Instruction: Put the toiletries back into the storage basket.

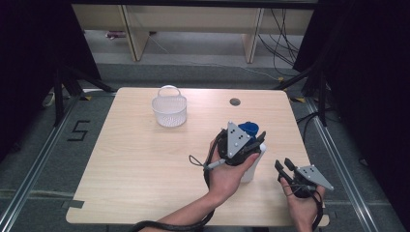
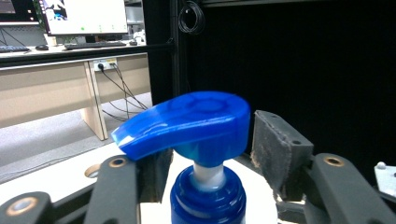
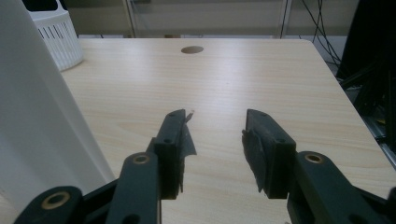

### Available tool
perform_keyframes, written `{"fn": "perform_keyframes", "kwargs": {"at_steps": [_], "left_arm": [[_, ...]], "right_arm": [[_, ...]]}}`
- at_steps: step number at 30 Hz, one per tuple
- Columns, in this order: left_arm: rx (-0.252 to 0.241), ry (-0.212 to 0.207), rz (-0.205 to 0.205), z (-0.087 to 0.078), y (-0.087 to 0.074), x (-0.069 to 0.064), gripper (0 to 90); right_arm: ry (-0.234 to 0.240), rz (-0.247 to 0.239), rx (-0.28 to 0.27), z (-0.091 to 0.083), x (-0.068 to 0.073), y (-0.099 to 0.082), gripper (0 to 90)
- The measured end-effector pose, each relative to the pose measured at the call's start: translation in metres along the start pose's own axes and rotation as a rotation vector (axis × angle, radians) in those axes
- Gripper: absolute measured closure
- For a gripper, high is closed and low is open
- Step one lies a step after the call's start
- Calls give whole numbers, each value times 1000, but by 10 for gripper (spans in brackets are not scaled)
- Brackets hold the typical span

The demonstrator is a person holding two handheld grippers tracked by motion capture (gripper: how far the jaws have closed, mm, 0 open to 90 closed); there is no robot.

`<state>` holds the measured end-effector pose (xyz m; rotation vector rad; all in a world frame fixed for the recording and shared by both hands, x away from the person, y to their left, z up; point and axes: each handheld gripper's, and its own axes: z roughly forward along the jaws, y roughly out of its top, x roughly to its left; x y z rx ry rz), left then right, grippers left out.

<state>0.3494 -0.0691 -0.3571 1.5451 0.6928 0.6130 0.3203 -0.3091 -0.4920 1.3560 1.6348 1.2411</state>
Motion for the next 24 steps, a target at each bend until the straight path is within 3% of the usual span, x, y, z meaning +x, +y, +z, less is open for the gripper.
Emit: {"fn": "perform_keyframes", "kwargs": {"at_steps": [2,5,7,10,18,19,24], "left_arm": [[1,2,-3,0,0,1,516],[2,6,-18,0,1,2,558],[-2,8,-20,-1,1,2,587],[-4,2,-19,-1,0,2,592],[-2,-21,-19,-1,1,5,597],[-2,-24,-17,-1,1,5,597],[5,-42,-19,0,2,7,598]], "right_arm": [[-11,-9,8,0,0,0,594],[2,14,-1,1,1,-1,594],[-1,-3,-4,2,1,0,594],[0,11,-12,2,2,-1,594],[-19,-10,16,1,0,-1,594],[-9,-8,-5,2,0,-1,595],[1,-3,-1,2,0,-1,594]]}}
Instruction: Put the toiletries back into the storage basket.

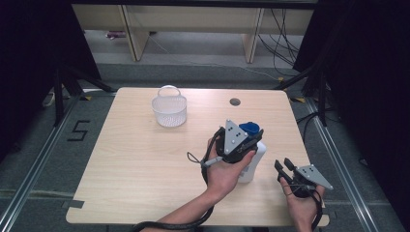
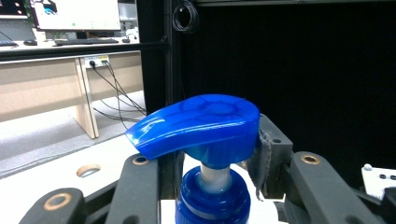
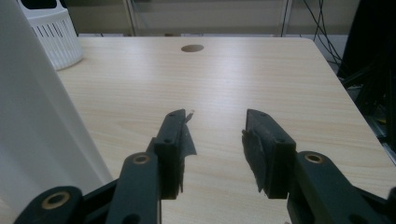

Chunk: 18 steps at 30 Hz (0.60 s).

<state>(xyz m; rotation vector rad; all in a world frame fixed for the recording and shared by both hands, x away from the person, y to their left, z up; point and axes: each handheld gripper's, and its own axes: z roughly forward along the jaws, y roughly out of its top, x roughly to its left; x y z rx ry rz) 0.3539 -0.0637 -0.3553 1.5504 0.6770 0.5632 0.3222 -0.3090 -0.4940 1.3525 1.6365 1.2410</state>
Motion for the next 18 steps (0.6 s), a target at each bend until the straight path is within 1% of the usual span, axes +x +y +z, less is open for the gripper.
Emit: {"fn": "perform_keyframes", "kwargs": {"at_steps": [3,4,5,8,10,12,13,15,16,17,18], "left_arm": [[2,-7,-1,0,0,1,598],[5,-9,-4,0,1,2,599],[7,-12,-3,0,1,2,599],[16,-17,-8,-1,2,5,599],[18,-19,-7,-2,3,6,599],[21,-16,-9,-3,3,8,599],[22,-13,-2,-4,4,10,600],[20,-7,-2,-6,5,12,600],[17,-7,3,-7,6,14,599],[14,-4,3,-9,7,15,599],[11,-3,8,-10,9,17,599]], "right_arm": [[0,6,-5,0,0,0,594],[4,15,-3,1,1,-1,594],[7,13,6,0,1,0,594],[-2,9,-5,1,0,-1,592],[-4,41,0,0,3,-1,592],[-3,11,-5,1,0,-1,592],[-9,12,3,1,0,-1,592],[-10,12,12,0,0,-1,591],[-10,12,-1,1,0,-1,591],[7,11,-2,2,0,-1,591],[1,7,-3,2,0,-1,591]]}}
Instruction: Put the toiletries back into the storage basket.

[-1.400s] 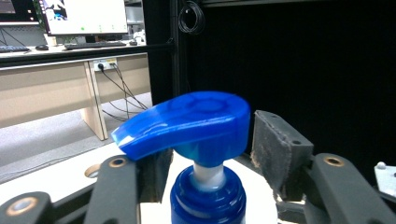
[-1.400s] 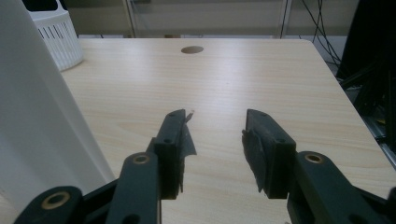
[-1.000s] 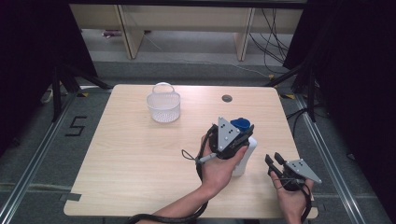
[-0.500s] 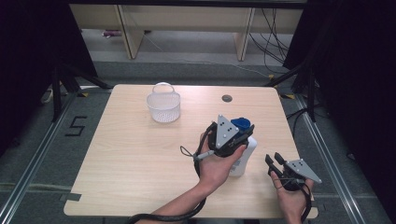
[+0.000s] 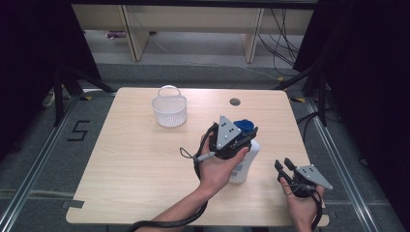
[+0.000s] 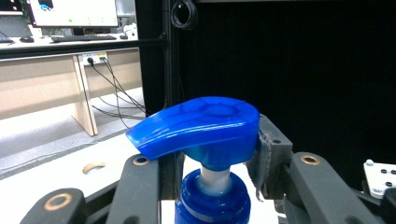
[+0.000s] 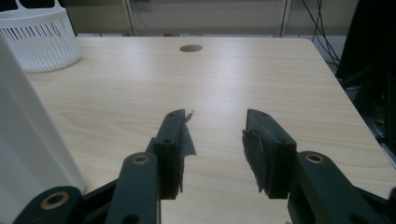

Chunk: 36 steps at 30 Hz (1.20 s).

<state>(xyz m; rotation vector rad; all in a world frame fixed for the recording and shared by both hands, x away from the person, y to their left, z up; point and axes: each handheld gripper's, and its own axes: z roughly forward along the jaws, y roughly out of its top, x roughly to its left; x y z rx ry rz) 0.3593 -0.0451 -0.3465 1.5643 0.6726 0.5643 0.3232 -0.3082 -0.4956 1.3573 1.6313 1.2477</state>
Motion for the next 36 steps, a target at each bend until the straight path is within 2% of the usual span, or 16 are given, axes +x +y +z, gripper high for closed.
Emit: {"fn": "perform_keyframes", "kwargs": {"at_steps": [1,2,10,14,16,17,21,27,29,36], "left_arm": [[-4,3,1,-2,2,2,600],[-10,8,2,-3,3,3,600],[-16,38,23,-11,13,19,599],[-13,49,14,-14,16,25,600],[-16,64,18,-17,19,31,600],[-17,70,17,-19,20,33,600],[-26,91,5,-22,22,42,600],[-33,120,11,-26,26,52,600],[-35,129,9,-28,28,56,600],[-45,158,3,-33,33,68,600]], "right_arm": [[-16,-3,4,0,0,0,591],[-9,9,4,0,1,0,591],[-13,-11,3,1,2,0,589],[-6,-9,8,1,1,-1,589],[-18,-16,7,1,1,-1,588],[-7,-5,12,2,2,-1,588],[-7,-10,6,2,2,-1,587],[-6,-6,7,2,2,-1,587],[-10,-11,33,1,2,0,586],[-19,-13,31,1,3,0,586]]}}
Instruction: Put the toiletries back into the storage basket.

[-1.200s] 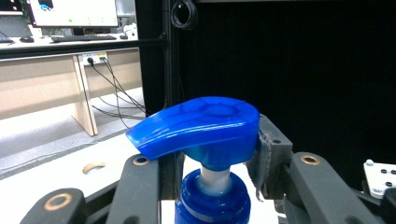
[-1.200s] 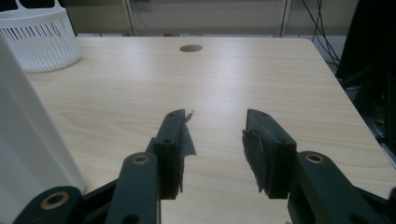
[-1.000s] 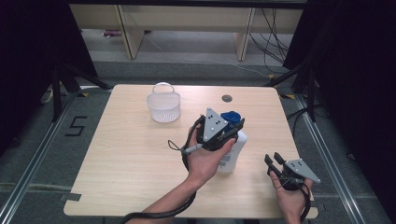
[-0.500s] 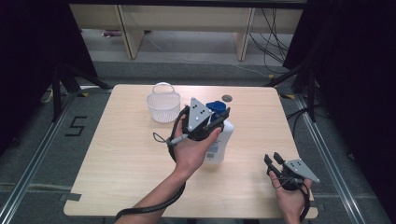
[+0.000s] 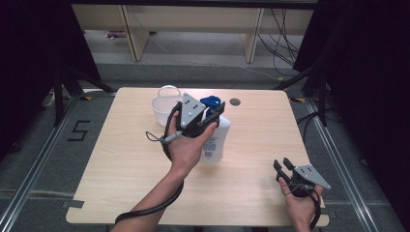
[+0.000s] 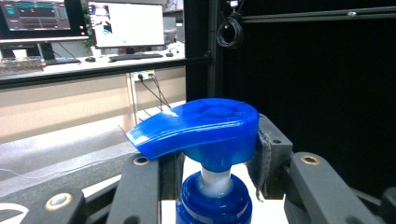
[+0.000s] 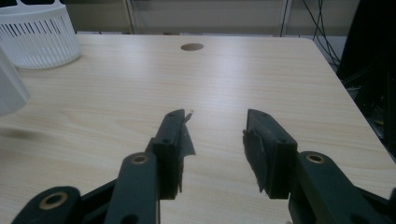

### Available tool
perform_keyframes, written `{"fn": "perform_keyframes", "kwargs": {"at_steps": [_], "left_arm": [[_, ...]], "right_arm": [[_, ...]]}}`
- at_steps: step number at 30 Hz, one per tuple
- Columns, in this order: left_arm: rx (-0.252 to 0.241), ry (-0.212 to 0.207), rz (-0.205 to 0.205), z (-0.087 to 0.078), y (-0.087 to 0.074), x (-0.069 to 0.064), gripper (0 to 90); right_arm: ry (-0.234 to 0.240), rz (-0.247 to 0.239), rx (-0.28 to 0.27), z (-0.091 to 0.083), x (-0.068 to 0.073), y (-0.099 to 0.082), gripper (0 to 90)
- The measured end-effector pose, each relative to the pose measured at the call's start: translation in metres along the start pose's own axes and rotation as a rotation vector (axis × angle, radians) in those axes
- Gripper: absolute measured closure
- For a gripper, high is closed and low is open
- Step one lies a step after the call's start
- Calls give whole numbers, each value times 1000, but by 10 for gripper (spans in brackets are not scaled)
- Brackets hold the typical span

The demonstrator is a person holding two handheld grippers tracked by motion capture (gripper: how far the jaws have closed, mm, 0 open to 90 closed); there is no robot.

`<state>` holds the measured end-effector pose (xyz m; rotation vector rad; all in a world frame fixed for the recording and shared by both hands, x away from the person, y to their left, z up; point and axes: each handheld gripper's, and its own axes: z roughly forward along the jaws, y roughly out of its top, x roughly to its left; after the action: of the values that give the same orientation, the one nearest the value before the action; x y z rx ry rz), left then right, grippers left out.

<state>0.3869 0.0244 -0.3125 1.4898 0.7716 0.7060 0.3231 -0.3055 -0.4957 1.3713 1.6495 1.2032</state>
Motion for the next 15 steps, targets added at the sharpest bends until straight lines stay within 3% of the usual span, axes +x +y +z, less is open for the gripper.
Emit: {"fn": "perform_keyframes", "kwargs": {"at_steps": [7,15], "left_arm": [[-3,33,7,-3,3,13,600],[-4,60,-1,-6,5,25,600]], "right_arm": [[14,14,-6,1,1,-1,586],[-8,-16,-2,1,0,0,585]]}}
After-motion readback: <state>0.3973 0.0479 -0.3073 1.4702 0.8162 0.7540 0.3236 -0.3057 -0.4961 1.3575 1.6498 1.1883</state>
